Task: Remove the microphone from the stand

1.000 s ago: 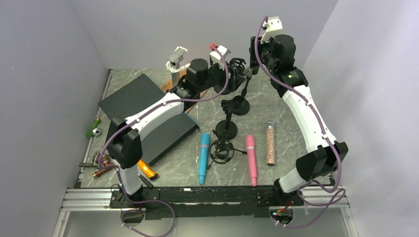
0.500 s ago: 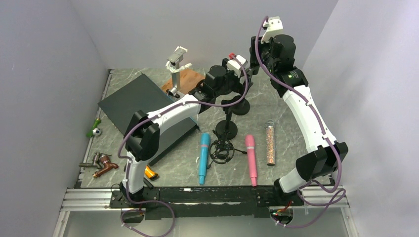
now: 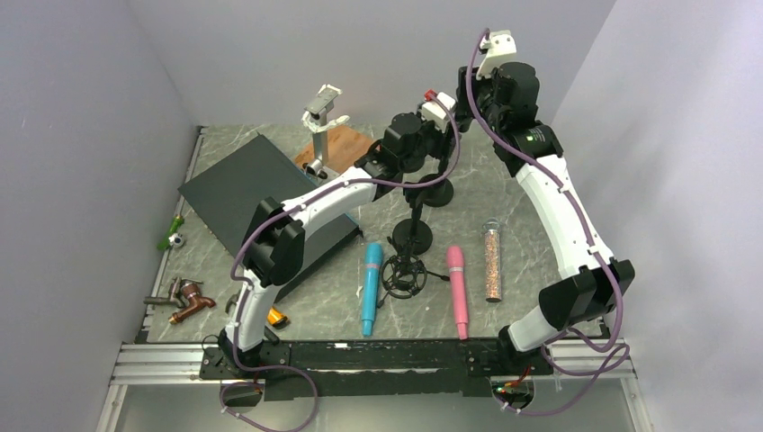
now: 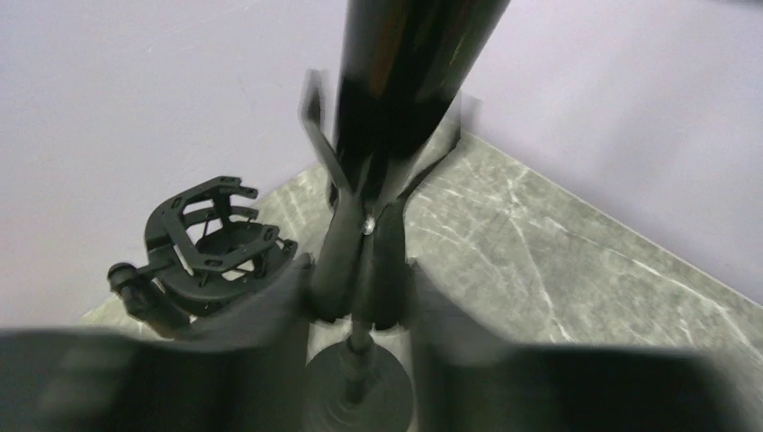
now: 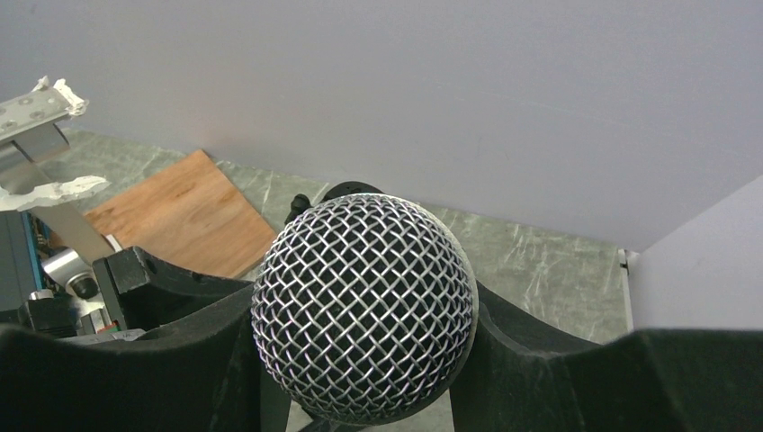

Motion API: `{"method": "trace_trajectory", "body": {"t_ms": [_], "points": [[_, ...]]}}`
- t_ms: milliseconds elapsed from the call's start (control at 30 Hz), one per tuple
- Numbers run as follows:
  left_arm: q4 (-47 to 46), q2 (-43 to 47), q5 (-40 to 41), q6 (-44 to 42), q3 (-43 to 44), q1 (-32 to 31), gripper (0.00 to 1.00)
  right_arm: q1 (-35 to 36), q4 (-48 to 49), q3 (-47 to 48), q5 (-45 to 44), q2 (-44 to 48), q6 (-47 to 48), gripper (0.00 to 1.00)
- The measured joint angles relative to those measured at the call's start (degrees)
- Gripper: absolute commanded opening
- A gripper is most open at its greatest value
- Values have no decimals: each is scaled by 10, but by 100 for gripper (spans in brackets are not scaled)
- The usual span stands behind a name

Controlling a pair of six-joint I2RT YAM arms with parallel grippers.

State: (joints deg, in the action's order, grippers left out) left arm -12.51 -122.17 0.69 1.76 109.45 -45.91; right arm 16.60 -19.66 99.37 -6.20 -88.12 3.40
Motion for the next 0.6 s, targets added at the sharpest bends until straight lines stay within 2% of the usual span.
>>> {"method": "trace_trajectory", "body": {"t_ms": [33, 300, 600], "points": [[-1, -3, -1, 5, 4, -1, 0, -1, -2, 0, -2, 0, 0, 0], [8, -7, 9, 3, 10, -3, 0, 1, -10, 21, -14, -4, 8, 0], [13, 19, -2, 6, -22, -3, 0, -9, -37, 161, -102, -53, 43, 0]]}}
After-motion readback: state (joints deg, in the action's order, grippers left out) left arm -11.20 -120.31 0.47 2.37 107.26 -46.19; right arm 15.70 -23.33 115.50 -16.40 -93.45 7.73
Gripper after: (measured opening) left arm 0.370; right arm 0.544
